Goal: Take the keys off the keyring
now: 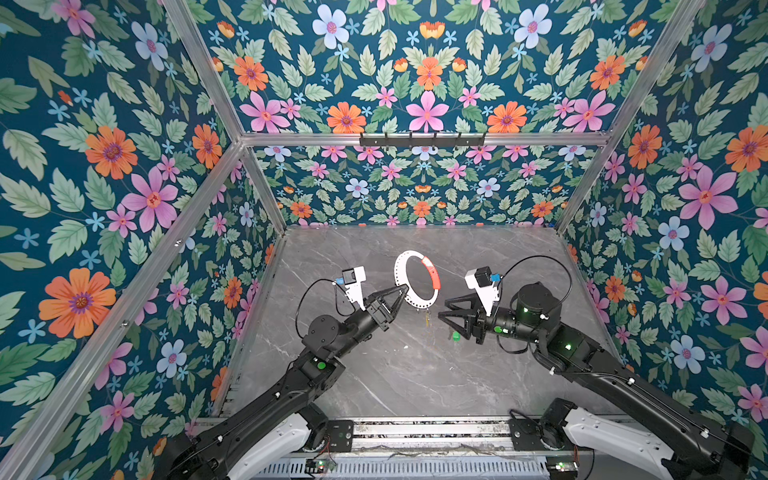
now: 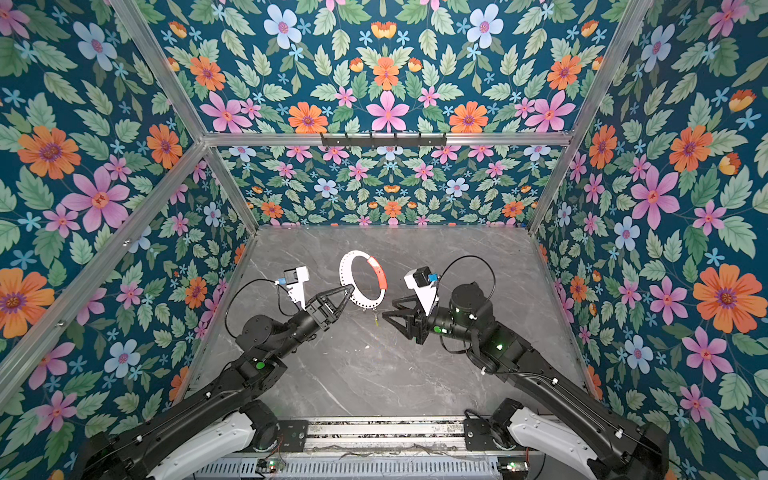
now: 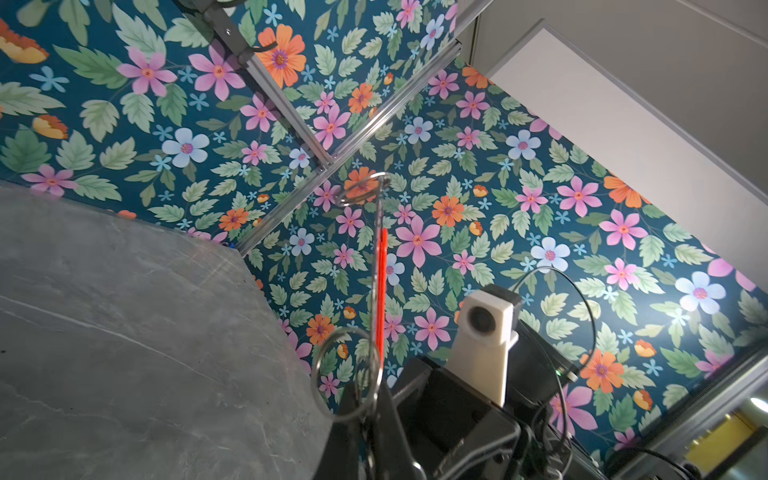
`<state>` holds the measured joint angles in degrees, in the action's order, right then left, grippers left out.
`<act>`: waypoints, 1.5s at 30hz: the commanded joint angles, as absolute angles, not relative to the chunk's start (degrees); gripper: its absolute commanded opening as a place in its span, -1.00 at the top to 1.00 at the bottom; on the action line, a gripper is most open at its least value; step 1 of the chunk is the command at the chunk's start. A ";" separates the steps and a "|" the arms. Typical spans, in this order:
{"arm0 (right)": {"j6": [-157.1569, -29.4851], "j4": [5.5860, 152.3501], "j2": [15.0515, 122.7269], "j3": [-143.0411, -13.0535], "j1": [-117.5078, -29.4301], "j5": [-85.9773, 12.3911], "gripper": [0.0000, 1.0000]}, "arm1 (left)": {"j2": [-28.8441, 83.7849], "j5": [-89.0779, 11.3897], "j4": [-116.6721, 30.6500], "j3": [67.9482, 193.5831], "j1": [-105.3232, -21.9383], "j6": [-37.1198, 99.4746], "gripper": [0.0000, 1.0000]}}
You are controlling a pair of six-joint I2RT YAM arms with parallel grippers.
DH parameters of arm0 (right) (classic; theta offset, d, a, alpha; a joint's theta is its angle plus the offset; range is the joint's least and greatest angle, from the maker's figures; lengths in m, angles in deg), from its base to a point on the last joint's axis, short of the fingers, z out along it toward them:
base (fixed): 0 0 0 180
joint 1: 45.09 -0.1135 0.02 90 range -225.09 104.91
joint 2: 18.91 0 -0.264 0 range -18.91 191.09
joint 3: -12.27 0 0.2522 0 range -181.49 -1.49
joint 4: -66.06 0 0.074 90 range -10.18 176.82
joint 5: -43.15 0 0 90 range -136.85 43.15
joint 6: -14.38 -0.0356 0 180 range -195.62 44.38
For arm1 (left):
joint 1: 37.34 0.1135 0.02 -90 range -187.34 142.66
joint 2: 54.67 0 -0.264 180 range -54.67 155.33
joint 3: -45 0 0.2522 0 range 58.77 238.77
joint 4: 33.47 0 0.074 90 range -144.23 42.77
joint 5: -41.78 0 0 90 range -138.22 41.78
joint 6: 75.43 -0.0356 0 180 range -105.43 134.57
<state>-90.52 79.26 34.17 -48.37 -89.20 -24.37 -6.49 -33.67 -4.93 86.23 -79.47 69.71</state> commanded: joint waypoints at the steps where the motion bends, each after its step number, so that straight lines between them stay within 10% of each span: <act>1: -89.21 76.11 35.56 -48.23 -91.94 -33.91 0.05 | -6.77 -37.99 -6.54 86.80 -79.86 68.79 1.00; 19: -86.34 72.99 42.49 -50.51 -99.40 -43.59 0.08 | -7.56 -41.79 -9.08 86.81 -81.29 67.24 1.00; 45: -85.29 73.93 43.75 -50.64 -99.36 -42.74 0.94 | -8.27 -41.89 -9.62 86.63 -81.55 66.49 1.00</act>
